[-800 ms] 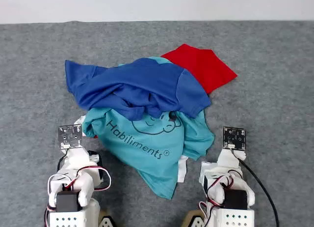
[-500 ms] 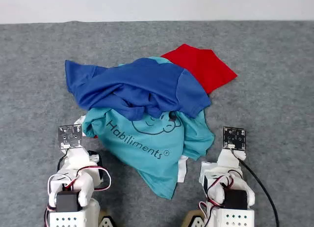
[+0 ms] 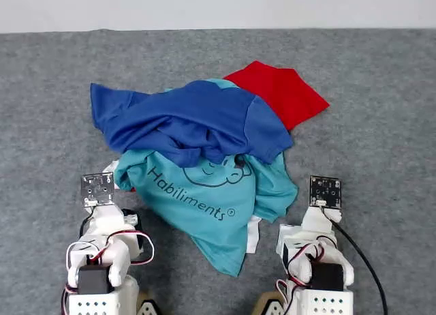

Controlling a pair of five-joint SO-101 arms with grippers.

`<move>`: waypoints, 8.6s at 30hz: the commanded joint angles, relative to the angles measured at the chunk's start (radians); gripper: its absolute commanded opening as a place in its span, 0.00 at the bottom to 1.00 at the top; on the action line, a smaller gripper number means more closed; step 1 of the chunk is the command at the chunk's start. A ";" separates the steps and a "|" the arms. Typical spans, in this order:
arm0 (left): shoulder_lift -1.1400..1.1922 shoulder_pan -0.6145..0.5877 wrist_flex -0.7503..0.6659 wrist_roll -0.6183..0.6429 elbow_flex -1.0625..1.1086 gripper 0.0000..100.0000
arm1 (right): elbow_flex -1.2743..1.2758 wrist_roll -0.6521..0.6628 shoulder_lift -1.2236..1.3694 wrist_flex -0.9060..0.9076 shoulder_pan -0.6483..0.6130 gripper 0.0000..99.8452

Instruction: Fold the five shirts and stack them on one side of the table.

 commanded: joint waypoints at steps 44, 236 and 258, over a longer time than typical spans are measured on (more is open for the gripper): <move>-0.006 -0.009 0.006 -0.002 -0.002 0.01 | 0.009 0.008 -0.015 0.004 0.002 0.01; 1.229 -0.537 -0.206 -1.089 -1.431 0.29 | 0.009 0.008 -0.015 0.004 0.002 0.01; 1.102 -0.993 -0.795 -1.706 -0.786 0.29 | 0.009 0.008 -0.015 0.004 0.002 0.01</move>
